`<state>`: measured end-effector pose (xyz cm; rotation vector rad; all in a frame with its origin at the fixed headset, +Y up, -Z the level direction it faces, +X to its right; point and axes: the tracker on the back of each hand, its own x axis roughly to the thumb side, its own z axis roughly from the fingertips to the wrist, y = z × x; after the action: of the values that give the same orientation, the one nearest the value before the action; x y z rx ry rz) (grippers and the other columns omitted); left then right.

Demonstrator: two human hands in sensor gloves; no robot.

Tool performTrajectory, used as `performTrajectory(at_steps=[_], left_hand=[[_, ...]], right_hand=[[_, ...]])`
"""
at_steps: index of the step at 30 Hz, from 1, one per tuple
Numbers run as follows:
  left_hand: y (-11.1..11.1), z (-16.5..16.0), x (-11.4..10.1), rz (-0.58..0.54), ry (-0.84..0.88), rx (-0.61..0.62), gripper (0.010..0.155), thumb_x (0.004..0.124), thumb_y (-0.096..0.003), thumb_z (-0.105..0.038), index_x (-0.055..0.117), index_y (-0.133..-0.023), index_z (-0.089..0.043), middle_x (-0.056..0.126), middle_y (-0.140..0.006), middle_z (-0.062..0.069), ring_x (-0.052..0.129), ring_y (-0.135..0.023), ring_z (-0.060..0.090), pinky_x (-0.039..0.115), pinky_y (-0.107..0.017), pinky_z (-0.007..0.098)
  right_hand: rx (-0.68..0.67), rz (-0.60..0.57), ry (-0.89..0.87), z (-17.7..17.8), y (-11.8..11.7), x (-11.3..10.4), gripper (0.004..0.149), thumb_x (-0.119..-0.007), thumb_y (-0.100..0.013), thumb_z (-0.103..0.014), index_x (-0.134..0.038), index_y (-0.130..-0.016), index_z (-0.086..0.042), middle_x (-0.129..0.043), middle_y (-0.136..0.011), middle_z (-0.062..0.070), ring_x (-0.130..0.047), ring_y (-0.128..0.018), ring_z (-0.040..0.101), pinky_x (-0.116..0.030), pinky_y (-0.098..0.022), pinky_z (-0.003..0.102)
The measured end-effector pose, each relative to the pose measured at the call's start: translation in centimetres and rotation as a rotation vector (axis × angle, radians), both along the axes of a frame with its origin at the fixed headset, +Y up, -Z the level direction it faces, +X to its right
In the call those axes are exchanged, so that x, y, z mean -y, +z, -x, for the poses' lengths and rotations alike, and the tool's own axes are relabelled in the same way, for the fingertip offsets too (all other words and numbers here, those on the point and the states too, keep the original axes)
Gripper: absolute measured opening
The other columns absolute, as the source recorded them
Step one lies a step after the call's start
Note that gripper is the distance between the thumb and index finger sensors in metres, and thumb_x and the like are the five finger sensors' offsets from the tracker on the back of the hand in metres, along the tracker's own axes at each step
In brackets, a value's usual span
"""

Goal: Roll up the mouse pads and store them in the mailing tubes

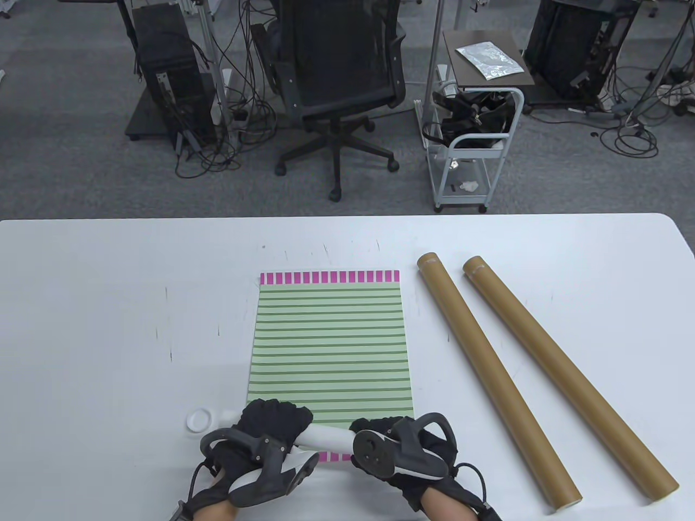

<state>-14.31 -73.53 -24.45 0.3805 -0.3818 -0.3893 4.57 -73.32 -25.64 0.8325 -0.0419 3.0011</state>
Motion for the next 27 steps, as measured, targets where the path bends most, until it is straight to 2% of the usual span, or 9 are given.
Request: performTrajectory(at_steps=[6,7,9,12,14,17,19,22,27], left_hand=[[-0.3,0.5,0.1,0.033,0.029,0.0,0.044,0.08,-0.0355,-0.061,0.073,-0.075,-0.042,0.092,-0.061,-0.018,0.096,-0.051,0.003,0.085,-0.055,0.028],[-0.4,0.6,0.1,0.026,0.017,-0.006,0.044,0.08,-0.0358,-0.061,0.072,-0.075,-0.042,0.092,-0.06,-0.018,0.096,-0.051,0.003,0.085,-0.055,0.028],[-0.6,0.9,0.3,0.019,0.001,-0.02,0.044,0.08,-0.0362,-0.061,0.072,-0.075,-0.042,0.092,-0.061,-0.018,0.096,-0.052,0.003,0.085,-0.055,0.028],[-1.4,2.0,1.0,0.038,-0.016,-0.063,0.042,0.08,-0.0369,-0.06,0.072,-0.075,-0.042,0.091,-0.061,-0.018,0.096,-0.053,0.003,0.085,-0.056,0.028],[-2.0,2.9,1.6,0.069,-0.033,-0.106,0.042,0.081,-0.0364,-0.059,0.072,-0.074,-0.042,0.091,-0.061,-0.018,0.096,-0.052,0.003,0.085,-0.056,0.028],[-2.3,3.6,1.7,0.082,-0.012,-0.134,0.042,0.081,-0.0363,-0.059,0.072,-0.074,-0.042,0.091,-0.061,-0.018,0.096,-0.052,0.003,0.085,-0.056,0.028],[-2.4,3.9,1.6,0.093,0.03,-0.15,0.042,0.081,-0.0364,-0.059,0.072,-0.074,-0.042,0.091,-0.061,-0.018,0.096,-0.052,0.003,0.085,-0.056,0.028],[-2.4,4.1,1.6,0.098,0.038,-0.149,0.042,0.081,-0.0364,-0.059,0.072,-0.074,-0.042,0.091,-0.061,-0.018,0.096,-0.052,0.003,0.085,-0.056,0.028],[-2.5,4.5,2.0,0.105,0.014,-0.153,0.042,0.081,-0.0362,-0.059,0.072,-0.074,-0.043,0.091,-0.061,-0.018,0.096,-0.053,0.003,0.085,-0.056,0.028]], right_hand=[[-0.016,-0.072,0.041,0.4,0.2,0.1,0.059,-0.077,-0.037,-0.055,-0.073,-0.088,-0.026,-0.093,-0.061,-0.008,-0.096,-0.04,0.012,-0.083,-0.041,0.034],[-0.024,-0.062,0.043,0.3,0.1,0.0,0.066,-0.073,-0.035,-0.059,-0.07,-0.092,-0.026,-0.091,-0.067,-0.006,-0.096,-0.046,0.014,-0.082,-0.045,0.035],[-0.038,-0.03,0.034,-0.4,-0.1,-0.6,0.082,-0.054,-0.034,-0.069,-0.056,-0.105,-0.027,-0.079,-0.092,0.001,-0.085,-0.074,0.026,-0.071,-0.063,0.046],[0.129,-0.037,-0.109,-4.2,-1.9,-1.8,0.087,-0.044,-0.037,-0.069,-0.043,-0.111,-0.025,-0.061,-0.108,0.007,-0.065,-0.094,0.035,-0.051,-0.075,0.055],[0.292,-0.008,-0.161,-7.5,-2.7,-1.4,0.088,-0.05,-0.039,-0.066,-0.038,-0.113,-0.02,-0.05,-0.114,0.016,-0.051,-0.101,0.044,-0.037,-0.077,0.062],[0.485,-0.054,0.072,-11.4,-3.3,-0.5,0.095,-0.058,-0.042,-0.065,-0.026,-0.114,-0.012,-0.037,-0.118,0.025,-0.035,-0.102,0.058,-0.035,-0.073,0.069],[0.629,-0.037,0.165,-14.2,-3.9,0.3,0.098,-0.063,-0.042,-0.064,-0.025,-0.114,-0.008,-0.034,-0.117,0.029,-0.035,-0.099,0.063,-0.039,-0.07,0.071],[0.793,0.063,0.076,-16.9,-4.3,1.4,0.103,-0.069,-0.042,-0.06,-0.022,-0.112,-0.003,-0.032,-0.115,0.034,-0.035,-0.095,0.068,-0.042,-0.067,0.075],[0.934,0.18,0.142,-19.0,-4.4,3.6,0.106,-0.072,-0.042,-0.059,-0.014,-0.112,-0.005,-0.037,-0.114,0.032,-0.046,-0.095,0.064,-0.054,-0.066,0.07]])
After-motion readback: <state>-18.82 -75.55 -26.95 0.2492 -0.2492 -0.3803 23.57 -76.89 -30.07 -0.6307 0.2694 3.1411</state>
